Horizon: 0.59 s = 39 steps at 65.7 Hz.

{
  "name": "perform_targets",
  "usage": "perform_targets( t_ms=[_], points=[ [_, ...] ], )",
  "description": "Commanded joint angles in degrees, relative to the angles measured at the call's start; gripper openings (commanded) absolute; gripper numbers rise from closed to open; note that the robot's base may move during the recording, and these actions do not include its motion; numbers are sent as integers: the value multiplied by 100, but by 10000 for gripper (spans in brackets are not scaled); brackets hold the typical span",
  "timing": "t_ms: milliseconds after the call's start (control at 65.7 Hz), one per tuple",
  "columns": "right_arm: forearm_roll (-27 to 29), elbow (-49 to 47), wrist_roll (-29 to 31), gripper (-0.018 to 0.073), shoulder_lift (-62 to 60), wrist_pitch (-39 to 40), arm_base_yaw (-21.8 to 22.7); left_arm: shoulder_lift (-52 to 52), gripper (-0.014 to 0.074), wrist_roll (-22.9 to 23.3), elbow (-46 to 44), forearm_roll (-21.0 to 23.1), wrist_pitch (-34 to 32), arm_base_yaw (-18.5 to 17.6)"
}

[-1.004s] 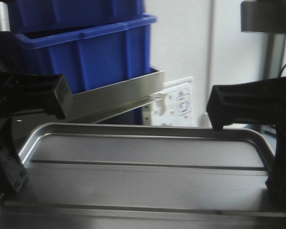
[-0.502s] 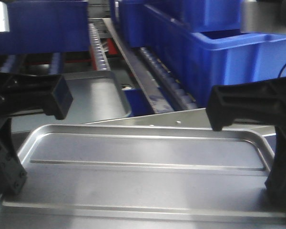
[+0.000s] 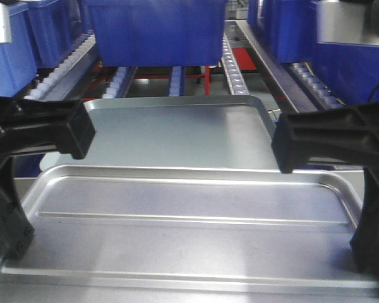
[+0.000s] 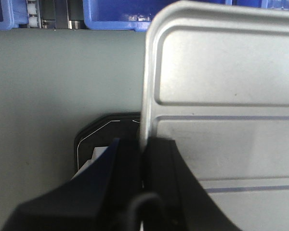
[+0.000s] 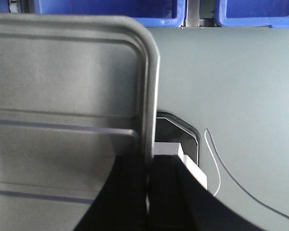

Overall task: Grab silver tray and stack on right shelf
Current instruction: 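Drive the base to the other rack while holding the tray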

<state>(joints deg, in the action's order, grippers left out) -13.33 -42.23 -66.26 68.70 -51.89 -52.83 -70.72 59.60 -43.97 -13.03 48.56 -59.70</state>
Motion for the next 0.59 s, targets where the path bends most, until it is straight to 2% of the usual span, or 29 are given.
perform_targets(
  t_ms=[0,578],
  points=[
    [-211,-156,58,77,-125,-171,-12,129,-100,13,-142,-200,89,-14],
    [-211,-156,58,77,-125,-171,-12,129,-100,13,-142,-200,89,-14]
  ],
)
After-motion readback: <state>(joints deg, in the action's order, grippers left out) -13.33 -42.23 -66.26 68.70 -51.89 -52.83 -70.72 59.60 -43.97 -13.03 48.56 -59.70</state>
